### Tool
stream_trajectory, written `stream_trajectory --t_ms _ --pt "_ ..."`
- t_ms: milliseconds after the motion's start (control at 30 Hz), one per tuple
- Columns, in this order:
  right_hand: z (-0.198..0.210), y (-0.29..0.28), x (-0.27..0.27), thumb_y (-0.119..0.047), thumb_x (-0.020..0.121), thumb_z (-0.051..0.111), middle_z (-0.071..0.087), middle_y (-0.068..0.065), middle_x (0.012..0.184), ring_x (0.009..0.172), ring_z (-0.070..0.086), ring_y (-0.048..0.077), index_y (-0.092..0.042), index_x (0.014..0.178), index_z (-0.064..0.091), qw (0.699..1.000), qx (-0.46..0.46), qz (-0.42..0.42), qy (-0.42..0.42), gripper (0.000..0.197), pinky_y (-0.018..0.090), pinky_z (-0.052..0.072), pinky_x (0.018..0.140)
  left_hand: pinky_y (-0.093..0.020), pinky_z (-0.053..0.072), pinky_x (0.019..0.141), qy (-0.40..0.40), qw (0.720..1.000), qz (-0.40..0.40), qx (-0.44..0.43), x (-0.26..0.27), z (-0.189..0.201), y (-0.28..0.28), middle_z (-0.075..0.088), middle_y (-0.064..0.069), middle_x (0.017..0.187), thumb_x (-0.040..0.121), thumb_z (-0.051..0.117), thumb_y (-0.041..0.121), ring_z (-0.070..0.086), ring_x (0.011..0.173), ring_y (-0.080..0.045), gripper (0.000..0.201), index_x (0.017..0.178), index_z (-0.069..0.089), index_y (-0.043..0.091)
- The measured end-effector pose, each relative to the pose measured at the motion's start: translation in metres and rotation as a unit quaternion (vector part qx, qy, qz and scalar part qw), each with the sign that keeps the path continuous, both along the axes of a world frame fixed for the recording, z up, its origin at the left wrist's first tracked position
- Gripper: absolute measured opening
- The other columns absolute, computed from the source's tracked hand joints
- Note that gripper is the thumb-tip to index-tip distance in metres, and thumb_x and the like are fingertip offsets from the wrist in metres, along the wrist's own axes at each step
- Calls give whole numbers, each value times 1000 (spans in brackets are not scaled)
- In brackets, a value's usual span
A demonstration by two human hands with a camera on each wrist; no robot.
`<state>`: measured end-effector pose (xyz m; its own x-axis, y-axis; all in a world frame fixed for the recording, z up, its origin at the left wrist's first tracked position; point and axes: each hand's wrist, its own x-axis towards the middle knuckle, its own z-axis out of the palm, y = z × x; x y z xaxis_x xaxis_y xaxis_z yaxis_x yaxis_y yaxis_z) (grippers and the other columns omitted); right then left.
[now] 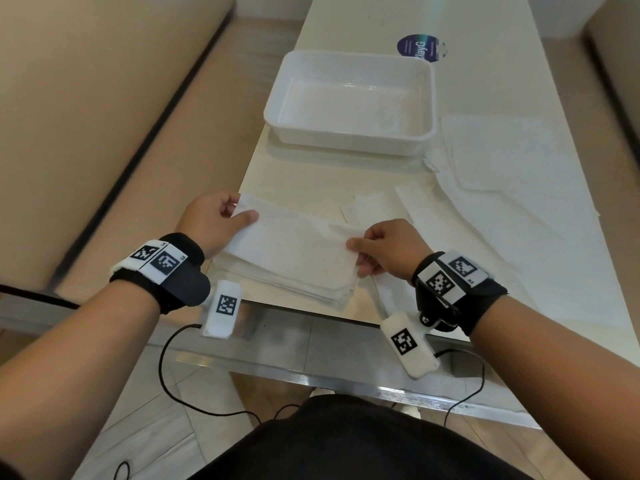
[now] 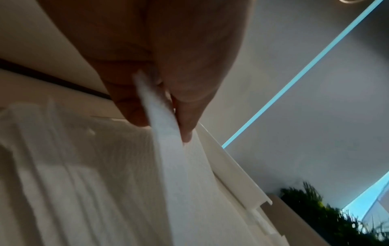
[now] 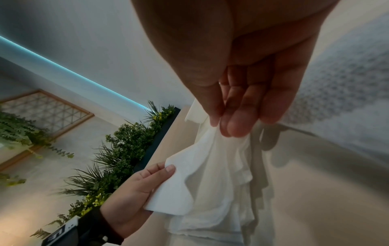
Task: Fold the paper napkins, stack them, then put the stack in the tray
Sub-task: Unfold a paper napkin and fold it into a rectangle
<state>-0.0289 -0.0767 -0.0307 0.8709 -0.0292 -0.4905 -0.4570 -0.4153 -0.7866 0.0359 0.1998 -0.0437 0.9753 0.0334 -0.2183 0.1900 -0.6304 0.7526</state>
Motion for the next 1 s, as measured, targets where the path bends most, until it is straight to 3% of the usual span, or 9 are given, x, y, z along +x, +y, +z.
stream_trajectory --t_ms 167,333,500,600,667,733,800,867,1000 --pt "-4 1 2 -30 88 65 72 10 66 68 72 27 -8 73 62 998 -56 15 -13 27 37 57 71 -45 52 92 -12 1000 0 -8 -2 0 0 66 -15 104 79 77 32 64 95 -32 40 113 63 15" --pt "-5 2 1 -31 86 67 72 3 64 61 71 20 -9 81 58 995 -92 18 -29 25 35 59 68 -29 46 81 -38 999 11 -12 -7 -3 -3 52 4 85 80 77 24 48 76 -15 36 111 58 20" --pt "3 2 -1 -45 83 68 71 2 79 69 68 23 -13 101 50 984 -170 23 -37 41 36 55 69 -26 45 81 -41 999 7 32 -9 2 -5 56 2 100 81 76 30 51 79 -11 50 124 52 17" --pt "16 9 -5 -46 87 61 59 -3 101 88 59 18 -16 115 43 953 -265 63 -134 45 33 47 73 -36 34 102 -106 979 -43 169 -15 11 -12 50 -4 126 88 67 35 43 119 -26 51 131 48 16" --pt "23 23 -7 -35 92 55 53 1 122 109 51 22 -17 127 44 923 -287 121 -228 41 37 45 87 -37 22 112 -148 956 -130 215 -23 16 -25 39 -5 147 94 56 36 27 136 -27 52 141 42 20" --pt "23 41 -8 -29 97 44 38 6 147 134 33 28 -15 142 36 885 -320 222 -254 47 42 33 107 -41 12 120 -139 929 -248 238 -32 14 -44 21 0 160 100 43 35 11 147 -23 55 150 28 21" --pt "14 57 -10 -27 102 33 8 6 161 147 5 27 -12 152 11 863 -346 309 -200 57 42 12 118 -44 2 121 -88 899 -331 274 -40 2 -60 2 2 163 101 30 34 -6 149 -20 59 155 10 20" --pt "1 65 -11 -26 103 27 -13 7 160 147 -13 27 -11 151 -10 855 -360 354 -119 62 41 -1 118 -42 -7 119 -26 883 -358 302 -43 -12 -66 -12 3 162 101 20 36 -18 148 -20 60 154 -5 22" --pt "-16 59 -15 -40 102 19 -28 7 156 143 -25 25 -11 148 -20 857 -361 364 -48 67 41 -10 118 -42 -13 119 -2 879 -359 313 -42 -26 -61 -24 6 159 102 16 46 -26 145 -16 61 152 -13 25"
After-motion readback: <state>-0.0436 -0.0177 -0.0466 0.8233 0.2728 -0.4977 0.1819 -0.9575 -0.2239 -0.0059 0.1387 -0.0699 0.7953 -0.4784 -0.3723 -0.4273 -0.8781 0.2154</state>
